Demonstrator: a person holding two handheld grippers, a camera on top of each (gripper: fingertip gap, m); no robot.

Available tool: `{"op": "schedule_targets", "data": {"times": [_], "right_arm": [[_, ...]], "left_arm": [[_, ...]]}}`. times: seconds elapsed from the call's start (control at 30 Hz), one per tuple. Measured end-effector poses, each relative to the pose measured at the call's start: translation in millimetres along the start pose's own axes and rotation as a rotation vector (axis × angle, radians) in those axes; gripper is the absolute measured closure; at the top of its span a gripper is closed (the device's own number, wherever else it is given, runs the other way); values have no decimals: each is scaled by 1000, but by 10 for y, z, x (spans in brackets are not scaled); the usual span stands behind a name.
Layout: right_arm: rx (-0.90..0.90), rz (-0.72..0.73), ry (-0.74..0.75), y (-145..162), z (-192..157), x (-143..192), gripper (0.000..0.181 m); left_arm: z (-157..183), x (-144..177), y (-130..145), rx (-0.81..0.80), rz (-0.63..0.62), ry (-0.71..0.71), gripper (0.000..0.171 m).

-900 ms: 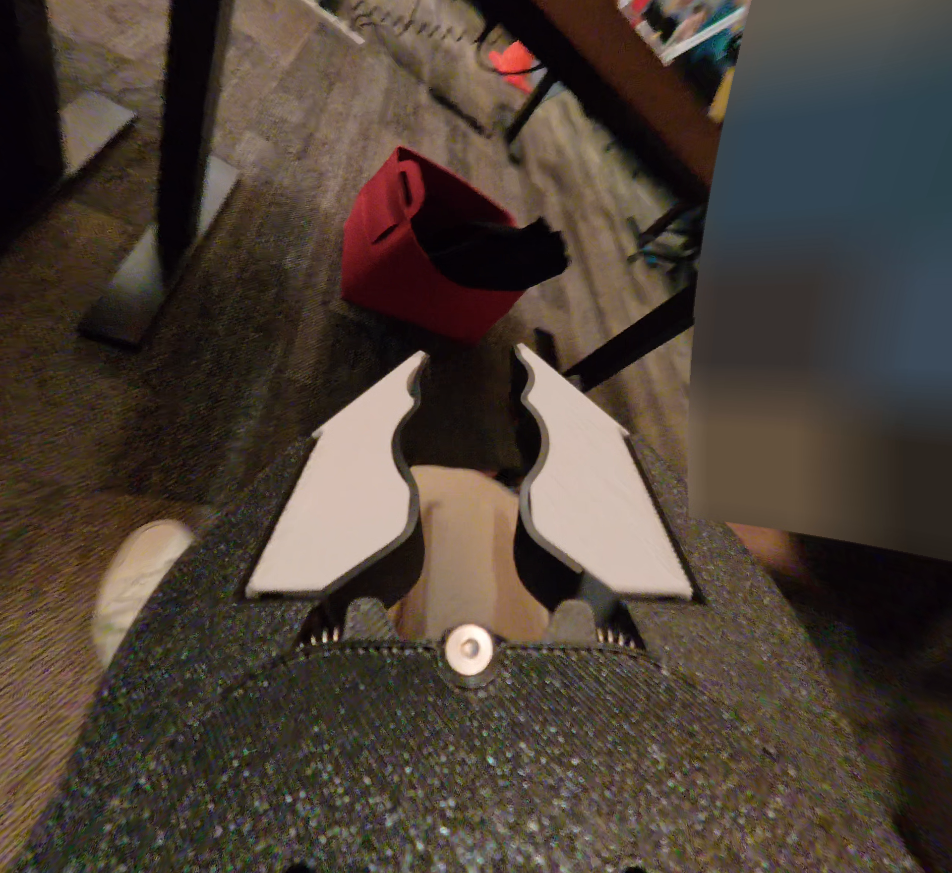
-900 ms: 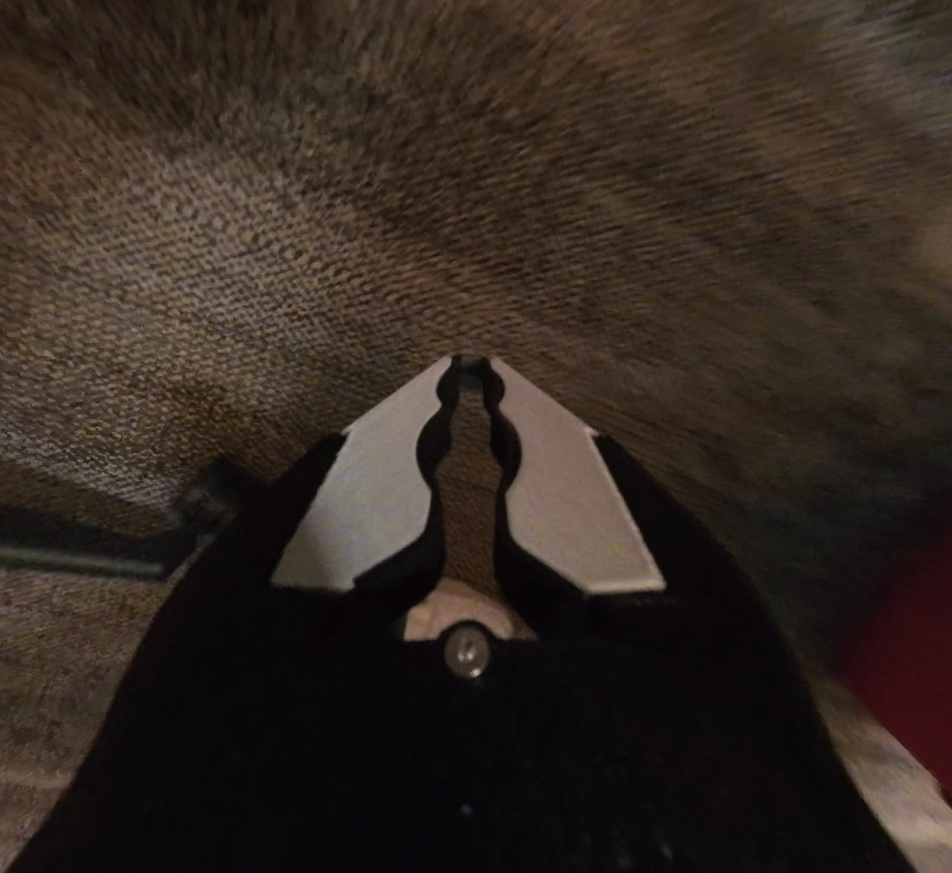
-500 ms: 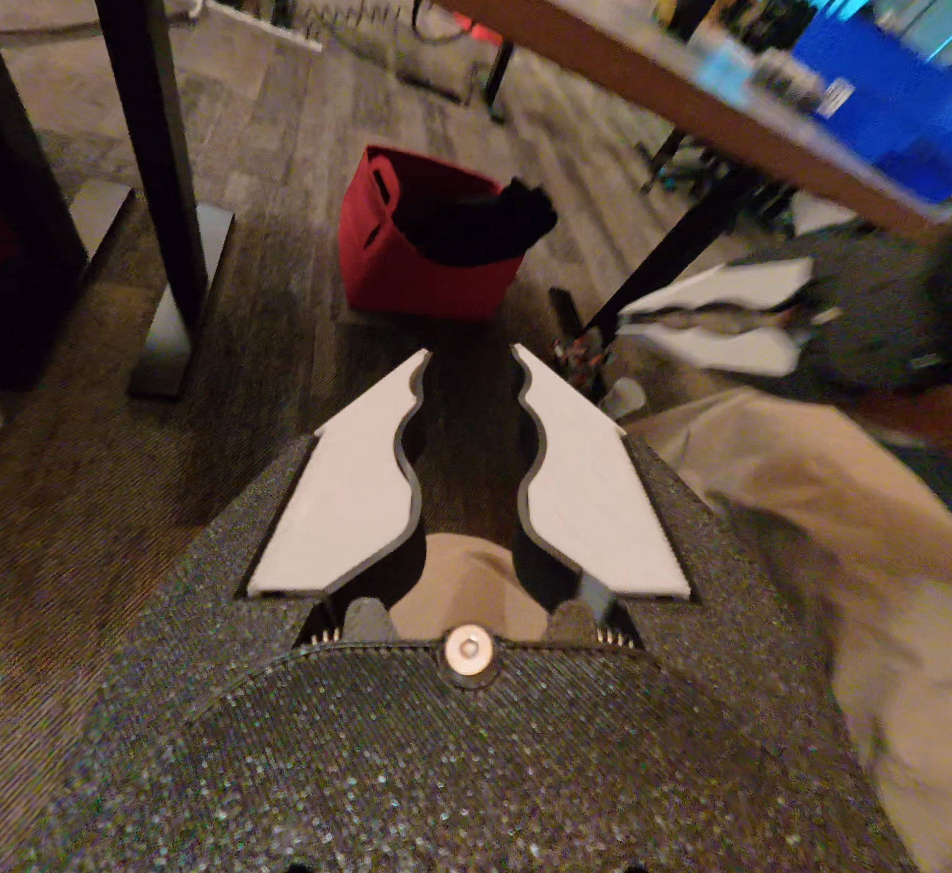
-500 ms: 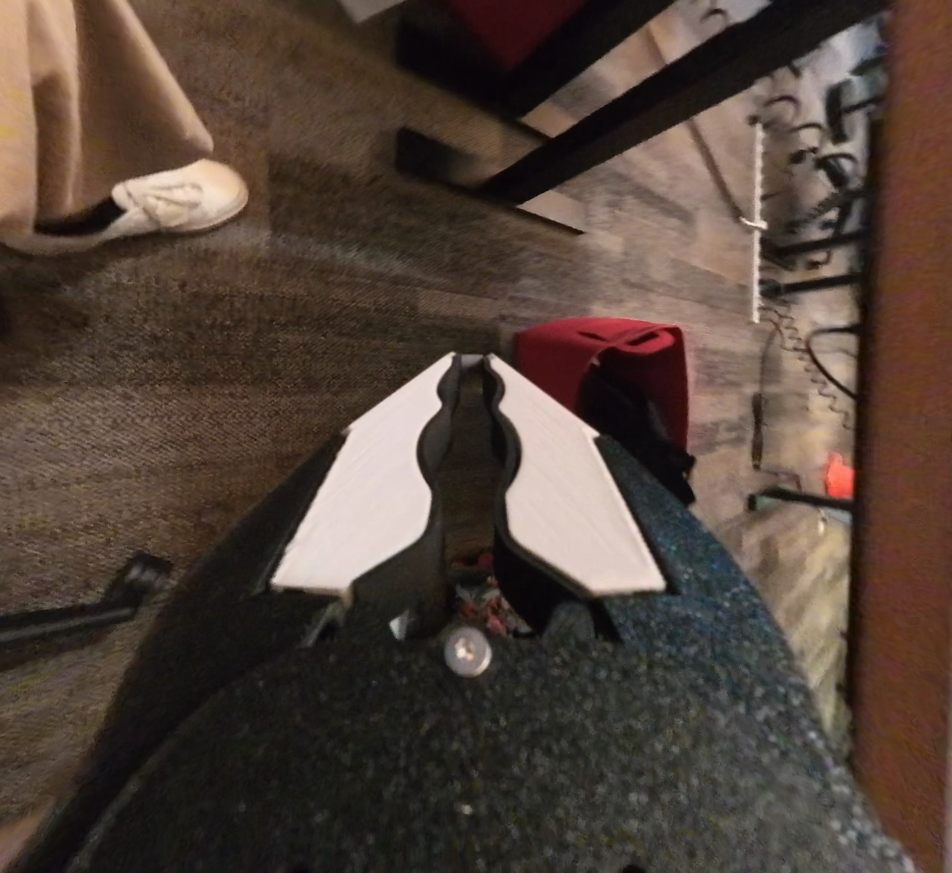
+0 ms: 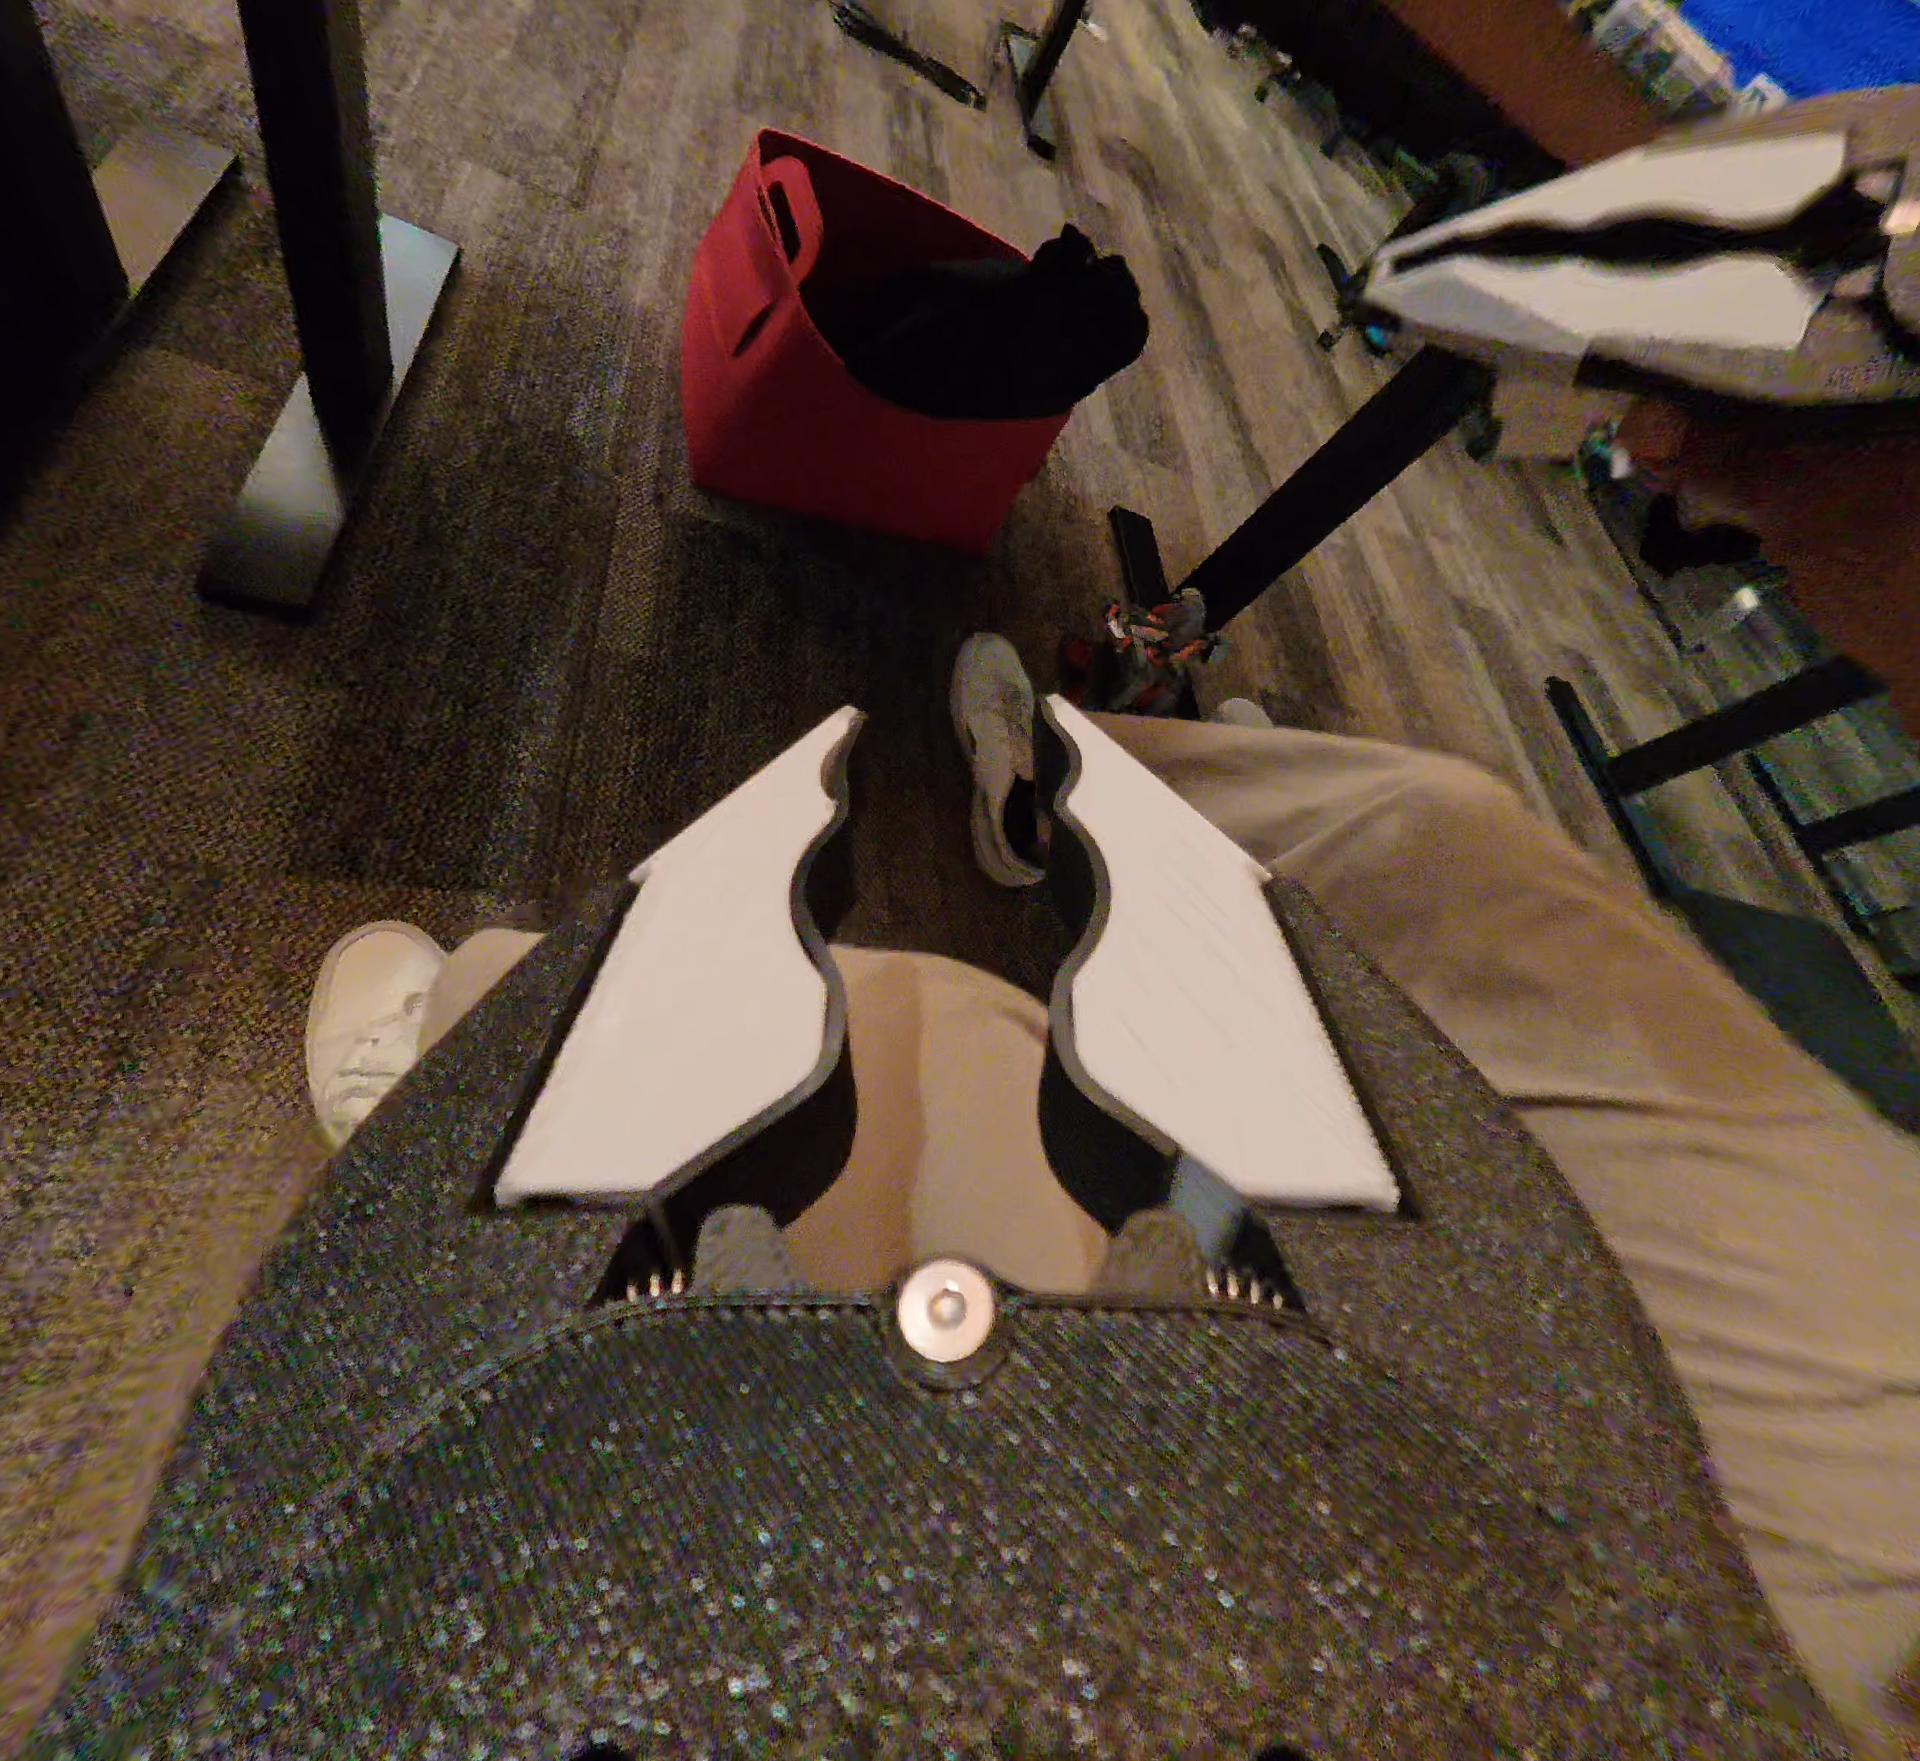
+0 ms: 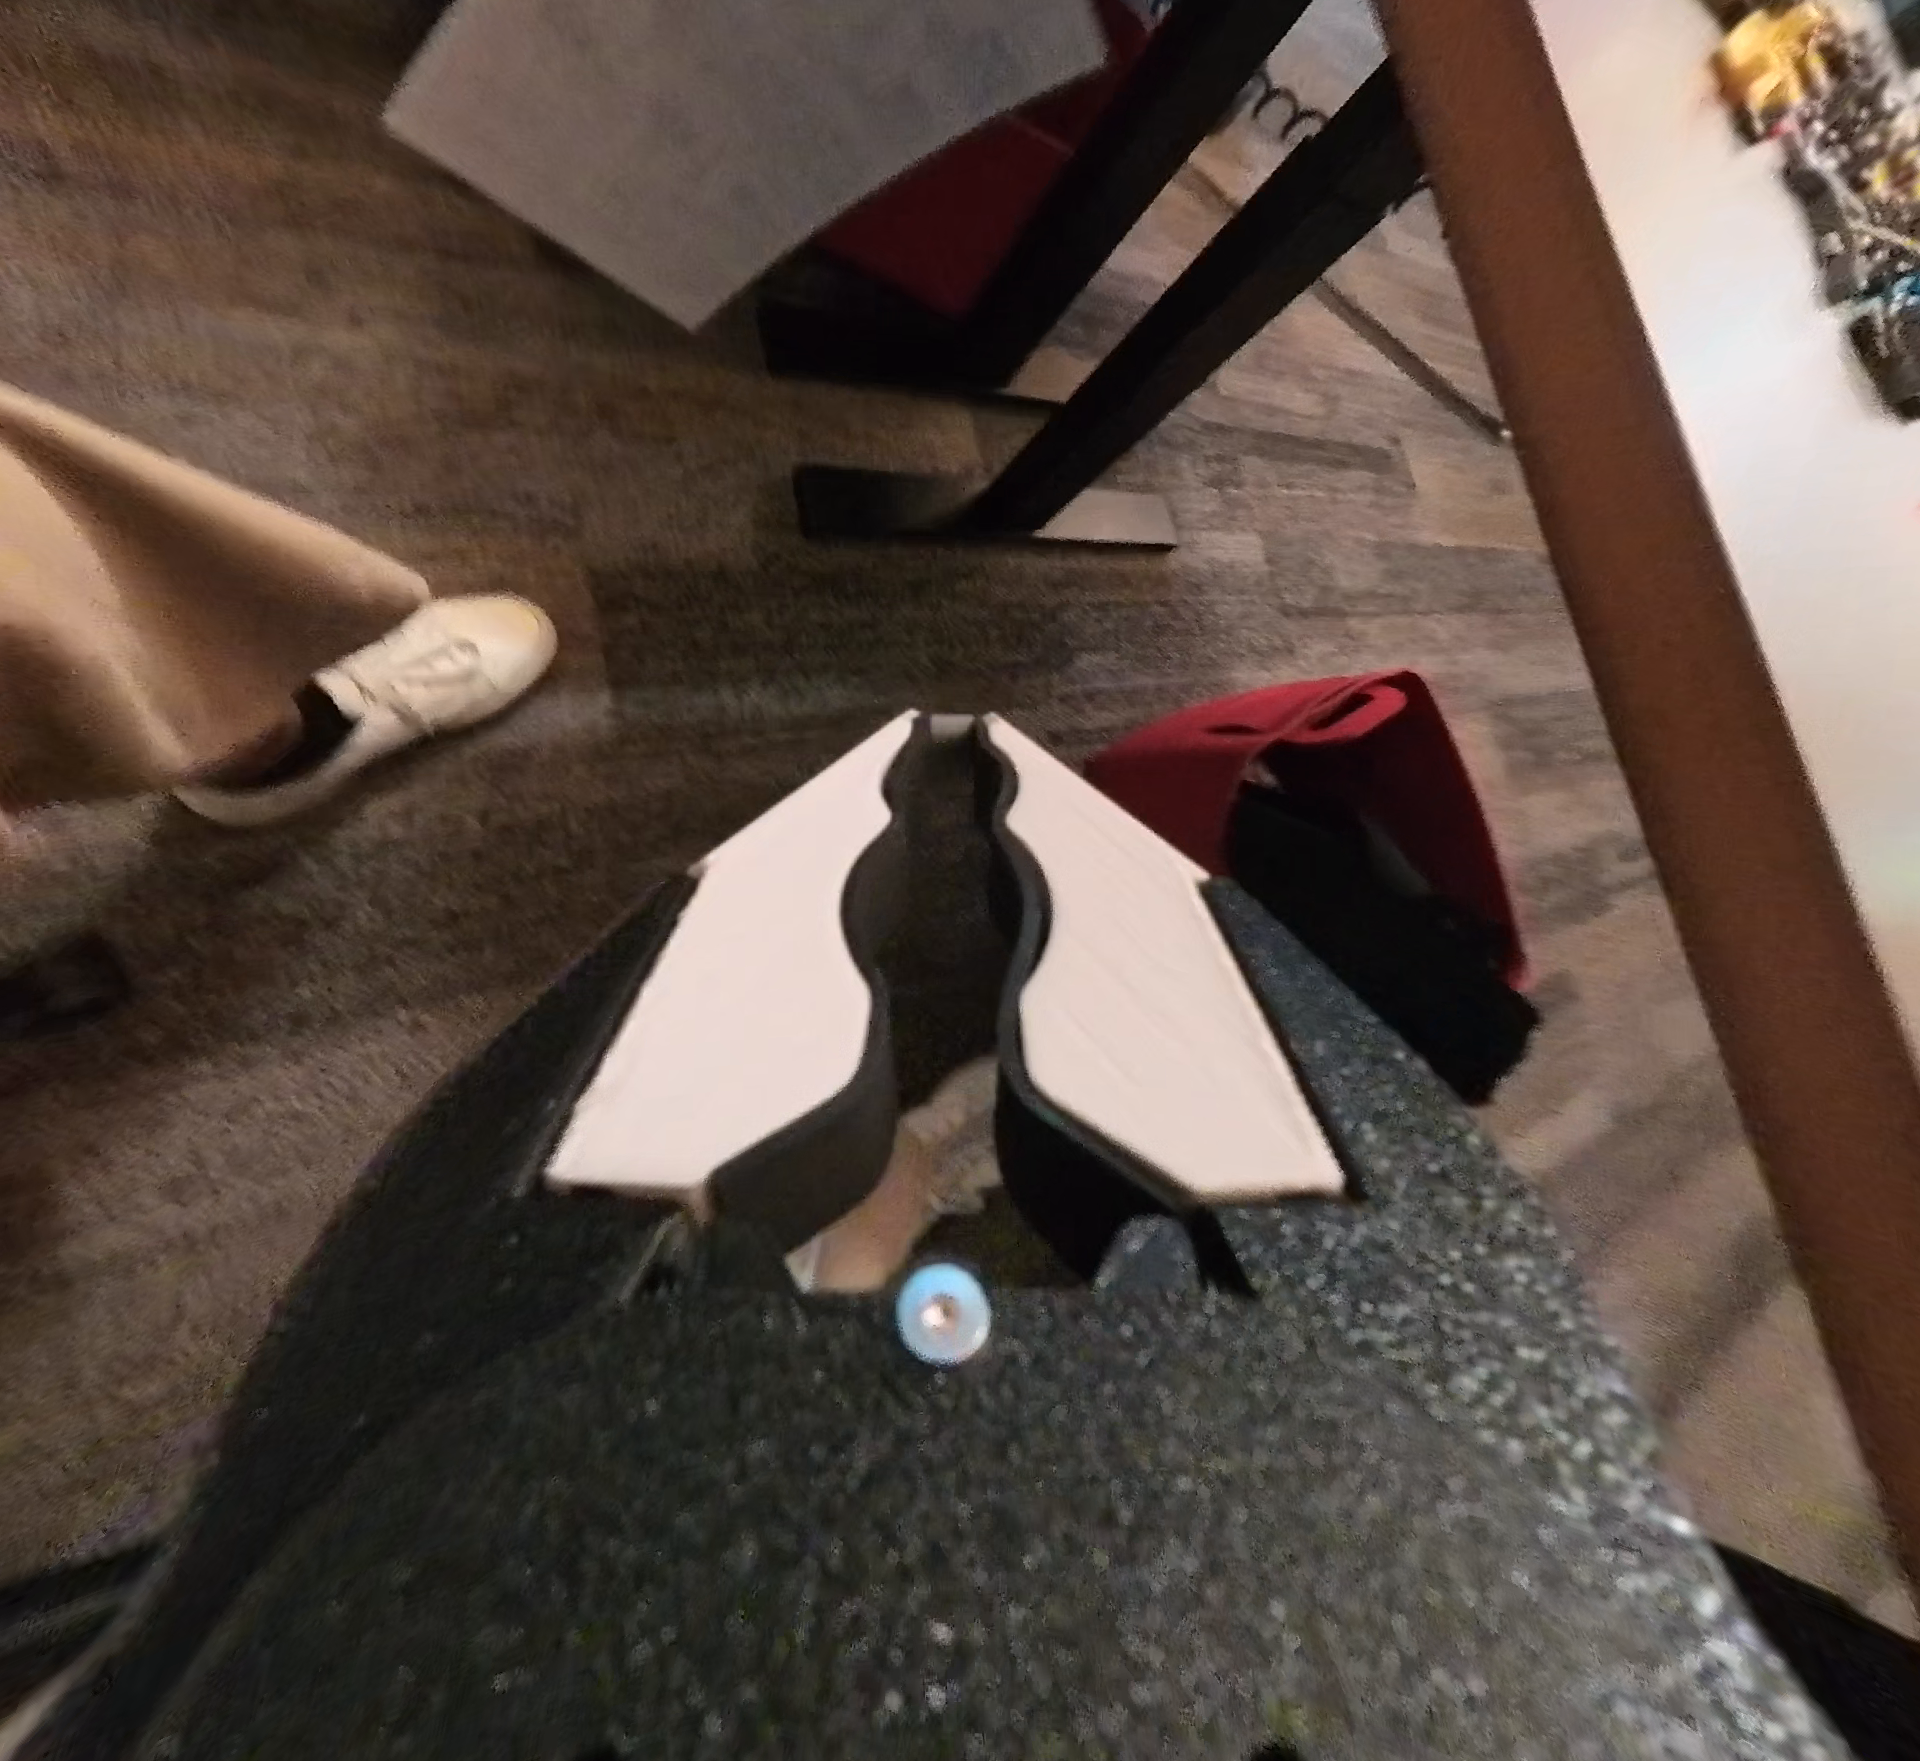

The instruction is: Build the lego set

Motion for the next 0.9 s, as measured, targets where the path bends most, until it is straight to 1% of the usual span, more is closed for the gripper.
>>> {"op": "schedule_targets", "data": {"times": [0.07, 0.13, 0.2, 0.27, 0.37, 0.43, 0.47, 0.53, 0.6, 0.67, 0.73, 0.8, 0.83, 0.87, 0.9], "right_arm": [[-91, 72, -26, 2, 195, -25, 174], [-161, 142, -10, -44, 507, 6, 174], [-238, 205, 25, -120, 896, 93, 171], [-331, 250, 59, -177, 1312, 209, 174], [-421, 252, 135, -121, 1884, 352, 174], [-482, 236, 158, -90, 2160, 497, 174], [-509, 249, 162, -118, 2257, 622, 174], [-528, 274, 198, -204, 2376, 932, 174], [-523, 286, 241, -270, 2399, 1225, 174], [-525, 319, 246, -292, 2329, 1441, 174], [-514, 349, 263, -244, 2228, 1578, 174], [-498, 336, 313, -117, 2187, 1620, 174], [-493, 315, 337, -34, 2203, 1597, 174], [-490, 287, 356, 62, 2241, 1546, 174], [-490, 254, 367, 166, 2293, 1466, 174]], "left_arm": [[-157, -54, 44, -90, -44, -53, 145], [-358, -105, 41, -163, -114, -139, 143], [-474, -151, -131, -173, -96, -171, 144], [-504, -264, -458, -171, -13, -171, 145], [-416, -578, -1024, -185, 126, -46, 143], [-315, -841, -1343, -240, 155, 12, 142], [-213, -965, -1510, -290, 156, 50, 141], [87, -1158, -1850, -436, 177, 119, 140], [415, -1297, -2166, -594, 207, 139, 141], [747, -1380, -2474, -713, 270, 157, 141], [1051, -1434, -2728, -781, 315, 194, 141], [1240, -1523, -2848, -782, 322, 213, 141], [1287, -1615, -2858, -736, 322, 231, 147], [1307, -1750, -2842, -669, 291, 267, 156], [1313, -1919, -2810, -596, 236, 320, 156]]}}
Point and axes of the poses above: each gripper's, where its closed fingertips meet, x back along the fingers, y out of its underside, z = x × y across the jaws, the point moved 10 cm from there along x, back along the fingers, and after that the axes turned 3 degrees about y, right-handed, at the moved point
